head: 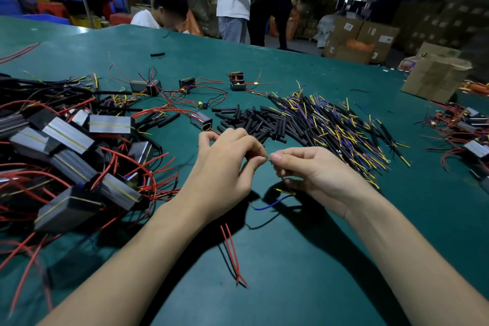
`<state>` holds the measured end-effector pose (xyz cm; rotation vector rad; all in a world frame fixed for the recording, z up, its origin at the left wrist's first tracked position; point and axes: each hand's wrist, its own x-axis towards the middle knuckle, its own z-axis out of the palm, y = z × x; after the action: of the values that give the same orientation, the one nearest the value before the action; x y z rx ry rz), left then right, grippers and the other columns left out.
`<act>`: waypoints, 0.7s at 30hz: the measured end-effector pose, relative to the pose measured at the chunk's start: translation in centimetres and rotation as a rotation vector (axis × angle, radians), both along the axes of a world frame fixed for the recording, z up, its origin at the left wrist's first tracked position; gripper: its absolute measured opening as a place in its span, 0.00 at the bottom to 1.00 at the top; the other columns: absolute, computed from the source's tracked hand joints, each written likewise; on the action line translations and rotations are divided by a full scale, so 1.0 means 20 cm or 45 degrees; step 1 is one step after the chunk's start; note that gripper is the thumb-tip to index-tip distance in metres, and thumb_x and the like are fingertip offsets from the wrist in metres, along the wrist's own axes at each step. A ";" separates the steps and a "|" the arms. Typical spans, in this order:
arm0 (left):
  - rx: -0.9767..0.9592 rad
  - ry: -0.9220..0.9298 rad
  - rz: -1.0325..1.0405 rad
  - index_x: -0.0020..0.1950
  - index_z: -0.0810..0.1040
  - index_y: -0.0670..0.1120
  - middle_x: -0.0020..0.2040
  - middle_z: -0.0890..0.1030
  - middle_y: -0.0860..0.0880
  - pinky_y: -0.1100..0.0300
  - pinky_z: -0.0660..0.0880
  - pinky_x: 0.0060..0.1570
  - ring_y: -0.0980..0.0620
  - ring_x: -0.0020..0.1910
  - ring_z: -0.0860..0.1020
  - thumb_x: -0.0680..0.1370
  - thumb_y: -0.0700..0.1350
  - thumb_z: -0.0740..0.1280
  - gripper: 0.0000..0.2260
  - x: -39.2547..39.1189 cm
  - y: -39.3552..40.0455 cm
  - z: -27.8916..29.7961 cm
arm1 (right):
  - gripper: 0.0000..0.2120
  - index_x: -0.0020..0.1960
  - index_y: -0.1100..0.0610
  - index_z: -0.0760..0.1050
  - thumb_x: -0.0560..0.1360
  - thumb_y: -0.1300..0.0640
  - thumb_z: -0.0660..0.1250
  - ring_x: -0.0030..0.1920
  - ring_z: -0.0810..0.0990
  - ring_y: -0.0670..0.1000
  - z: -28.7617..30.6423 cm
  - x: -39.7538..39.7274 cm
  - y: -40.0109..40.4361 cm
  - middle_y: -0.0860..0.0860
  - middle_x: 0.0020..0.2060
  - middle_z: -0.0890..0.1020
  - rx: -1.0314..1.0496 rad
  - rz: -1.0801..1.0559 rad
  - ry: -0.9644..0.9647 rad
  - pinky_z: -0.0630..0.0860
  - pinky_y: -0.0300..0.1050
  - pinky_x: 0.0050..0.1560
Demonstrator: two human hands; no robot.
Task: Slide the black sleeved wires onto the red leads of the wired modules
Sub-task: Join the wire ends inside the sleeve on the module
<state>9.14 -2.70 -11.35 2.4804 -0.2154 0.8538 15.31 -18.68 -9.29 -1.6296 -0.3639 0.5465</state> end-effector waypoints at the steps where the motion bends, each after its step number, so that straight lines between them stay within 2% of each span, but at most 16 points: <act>1: -0.023 0.028 0.006 0.45 0.76 0.53 0.41 0.73 0.58 0.56 0.58 0.55 0.58 0.47 0.70 0.78 0.46 0.66 0.03 0.00 0.00 0.00 | 0.02 0.41 0.57 0.80 0.71 0.58 0.71 0.33 0.74 0.42 0.00 0.00 0.00 0.46 0.30 0.78 -0.023 -0.036 -0.137 0.69 0.35 0.40; 3: -0.112 0.142 0.012 0.42 0.75 0.56 0.38 0.74 0.60 0.54 0.60 0.57 0.61 0.45 0.70 0.77 0.48 0.66 0.05 0.01 -0.01 -0.01 | 0.04 0.39 0.56 0.80 0.72 0.61 0.73 0.34 0.75 0.41 -0.02 -0.01 0.01 0.45 0.31 0.80 -0.111 -0.128 -0.612 0.70 0.33 0.40; 5: -0.305 0.350 -0.003 0.37 0.75 0.57 0.31 0.75 0.62 0.51 0.64 0.59 0.63 0.38 0.71 0.76 0.51 0.68 0.08 0.02 0.00 0.01 | 0.05 0.38 0.56 0.80 0.72 0.60 0.73 0.37 0.77 0.46 -0.05 -0.01 0.02 0.46 0.34 0.80 -0.328 -0.204 -1.393 0.69 0.39 0.43; 7: -0.574 0.539 -0.082 0.35 0.77 0.55 0.28 0.75 0.58 0.48 0.67 0.61 0.61 0.33 0.70 0.72 0.55 0.69 0.08 0.02 0.01 0.03 | 0.07 0.39 0.58 0.79 0.75 0.59 0.70 0.40 0.77 0.54 -0.04 -0.01 0.02 0.50 0.35 0.80 -0.538 -0.206 -2.146 0.69 0.48 0.44; 8: -0.663 0.579 -0.108 0.35 0.78 0.54 0.29 0.75 0.57 0.47 0.68 0.62 0.59 0.33 0.70 0.72 0.55 0.69 0.08 0.01 0.02 0.04 | 0.08 0.39 0.59 0.78 0.76 0.58 0.69 0.40 0.78 0.56 -0.04 0.00 0.02 0.51 0.35 0.80 -0.587 -0.188 -2.352 0.70 0.50 0.43; 9: -0.705 0.587 -0.109 0.36 0.79 0.54 0.30 0.75 0.57 0.46 0.68 0.62 0.58 0.33 0.70 0.73 0.55 0.69 0.08 0.01 0.03 0.04 | 0.08 0.39 0.59 0.79 0.76 0.57 0.69 0.39 0.78 0.56 -0.04 0.01 0.02 0.51 0.36 0.80 -0.585 -0.182 -2.404 0.70 0.50 0.43; 10: -0.708 0.567 -0.093 0.36 0.79 0.54 0.30 0.75 0.57 0.46 0.68 0.62 0.58 0.34 0.70 0.74 0.54 0.69 0.08 0.01 0.03 0.04 | 0.08 0.40 0.59 0.79 0.75 0.57 0.69 0.39 0.78 0.54 -0.04 0.01 0.02 0.50 0.36 0.80 -0.532 -0.174 -2.302 0.70 0.49 0.44; 11: -0.688 0.528 -0.072 0.36 0.79 0.54 0.29 0.75 0.58 0.45 0.68 0.62 0.58 0.34 0.71 0.74 0.53 0.69 0.08 0.01 0.02 0.04 | 0.06 0.41 0.58 0.80 0.74 0.56 0.70 0.39 0.79 0.51 -0.04 0.00 0.02 0.49 0.37 0.80 -0.413 -0.149 -2.027 0.71 0.47 0.44; 12: -0.658 0.475 -0.055 0.36 0.78 0.54 0.30 0.76 0.59 0.44 0.68 0.62 0.58 0.35 0.72 0.75 0.51 0.69 0.08 0.00 0.02 0.04 | 0.04 0.45 0.58 0.80 0.74 0.57 0.71 0.39 0.79 0.48 -0.03 -0.01 0.02 0.48 0.38 0.81 -0.245 -0.113 -1.589 0.73 0.43 0.44; 14: -0.573 0.343 -0.023 0.36 0.75 0.56 0.34 0.78 0.60 0.44 0.67 0.62 0.59 0.40 0.75 0.77 0.47 0.68 0.10 0.00 0.00 0.03 | 0.08 0.53 0.59 0.80 0.75 0.59 0.69 0.36 0.80 0.44 -0.03 -0.03 0.03 0.49 0.40 0.82 0.033 -0.091 -0.679 0.75 0.34 0.41; 15: -0.504 0.269 -0.007 0.36 0.74 0.57 0.36 0.78 0.59 0.45 0.65 0.62 0.61 0.42 0.75 0.77 0.46 0.68 0.10 0.00 0.00 0.03 | 0.09 0.55 0.61 0.80 0.76 0.59 0.67 0.35 0.80 0.45 -0.04 -0.02 0.02 0.50 0.39 0.83 0.064 -0.107 -0.406 0.75 0.32 0.39; 16: -0.428 0.202 -0.001 0.37 0.73 0.57 0.38 0.78 0.59 0.47 0.63 0.61 0.62 0.44 0.75 0.77 0.46 0.68 0.10 0.00 -0.01 0.02 | 0.10 0.54 0.62 0.80 0.77 0.58 0.65 0.35 0.79 0.45 -0.05 0.00 0.01 0.51 0.39 0.83 0.031 -0.111 -0.283 0.75 0.31 0.38; 18: -0.312 0.120 -0.019 0.40 0.74 0.57 0.41 0.78 0.56 0.51 0.60 0.59 0.62 0.46 0.74 0.77 0.45 0.68 0.08 0.00 -0.01 0.01 | 0.12 0.48 0.62 0.82 0.79 0.56 0.63 0.33 0.78 0.45 -0.06 0.01 0.01 0.51 0.36 0.84 -0.041 -0.037 -0.230 0.74 0.31 0.37; 21: -0.260 0.072 -0.021 0.42 0.75 0.56 0.43 0.77 0.55 0.54 0.58 0.54 0.61 0.47 0.73 0.77 0.45 0.67 0.07 0.00 0.00 -0.01 | 0.12 0.45 0.61 0.82 0.76 0.53 0.65 0.32 0.77 0.45 -0.07 0.01 0.01 0.50 0.34 0.83 0.025 0.054 -0.152 0.73 0.31 0.35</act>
<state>9.14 -2.75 -11.46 2.3056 -0.1225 0.7582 15.50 -18.41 -10.67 -1.6424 -0.4923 0.4770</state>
